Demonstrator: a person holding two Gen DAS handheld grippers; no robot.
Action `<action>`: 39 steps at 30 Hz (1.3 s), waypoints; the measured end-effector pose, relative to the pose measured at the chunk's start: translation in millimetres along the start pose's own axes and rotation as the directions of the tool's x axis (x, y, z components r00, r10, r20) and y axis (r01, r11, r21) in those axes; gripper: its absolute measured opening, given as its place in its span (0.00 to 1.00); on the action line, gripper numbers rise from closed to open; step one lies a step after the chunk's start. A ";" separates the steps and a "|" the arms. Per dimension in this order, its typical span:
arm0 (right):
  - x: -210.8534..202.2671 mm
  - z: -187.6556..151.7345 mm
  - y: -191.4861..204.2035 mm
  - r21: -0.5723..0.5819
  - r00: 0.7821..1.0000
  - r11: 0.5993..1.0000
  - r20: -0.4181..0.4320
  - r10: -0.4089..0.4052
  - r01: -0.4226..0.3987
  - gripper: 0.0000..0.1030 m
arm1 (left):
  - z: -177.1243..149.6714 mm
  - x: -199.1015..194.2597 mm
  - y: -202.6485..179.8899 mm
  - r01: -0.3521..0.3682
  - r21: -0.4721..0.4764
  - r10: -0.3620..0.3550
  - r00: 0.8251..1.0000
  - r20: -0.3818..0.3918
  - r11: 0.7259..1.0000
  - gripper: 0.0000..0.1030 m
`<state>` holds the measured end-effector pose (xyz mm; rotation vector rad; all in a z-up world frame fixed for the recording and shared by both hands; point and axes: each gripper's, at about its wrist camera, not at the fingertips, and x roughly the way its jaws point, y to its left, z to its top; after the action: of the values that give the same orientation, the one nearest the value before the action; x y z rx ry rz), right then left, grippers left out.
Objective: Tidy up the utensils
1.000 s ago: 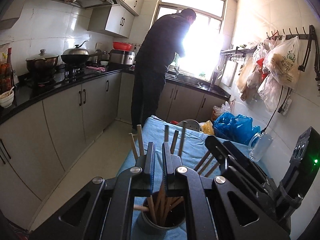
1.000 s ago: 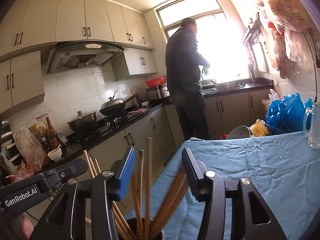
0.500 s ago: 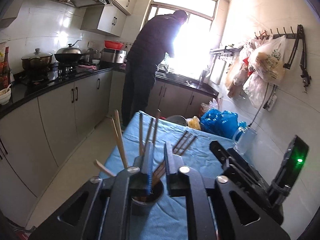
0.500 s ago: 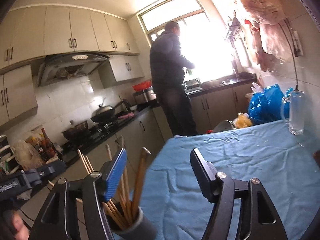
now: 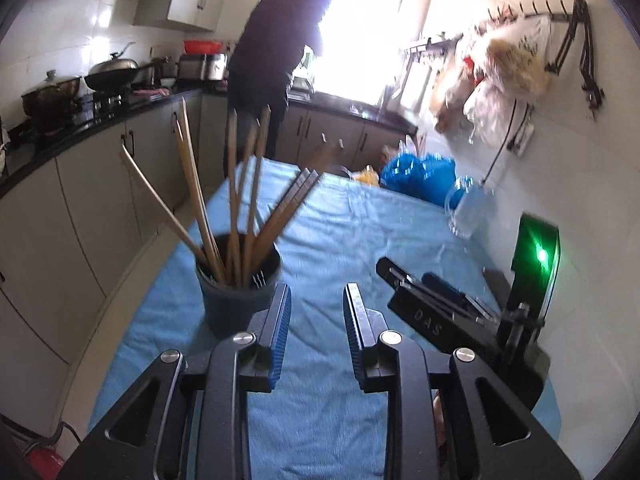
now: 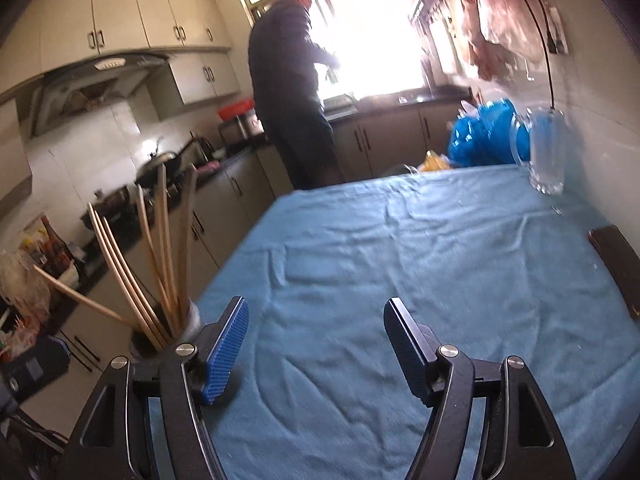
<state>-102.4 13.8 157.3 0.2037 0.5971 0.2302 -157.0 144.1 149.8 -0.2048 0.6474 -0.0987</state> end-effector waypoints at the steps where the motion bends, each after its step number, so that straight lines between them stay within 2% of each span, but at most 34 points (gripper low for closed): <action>1: 0.1 -3.3 -1.8 0.000 1.000 1.000 -0.013 -0.007 0.007 0.72 | -5.5 3.2 -1.4 -0.003 0.004 0.003 1.000 -0.016 1.000 0.25; 9: 4.4 -20.7 -21.8 0.005 0.989 0.996 -0.119 -0.087 0.089 0.72 | -32.4 25.9 -1.9 -0.071 0.032 0.074 0.992 -0.100 0.997 0.26; 20: 12.7 -39.2 -19.4 -0.041 0.973 0.992 -0.195 -0.126 0.120 0.73 | -59.7 52.4 11.3 -0.149 0.051 0.156 0.966 -0.205 0.988 0.33; 39: 19.5 -58.3 -20.0 -0.128 0.943 0.972 -0.246 -0.225 0.199 0.75 | -81.1 82.0 20.2 -0.168 0.044 0.173 0.934 -0.312 0.985 0.39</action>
<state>-117.3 7.2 94.7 0.0083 0.8595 0.0775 -140.6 138.3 34.1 -0.1156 0.9803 0.0321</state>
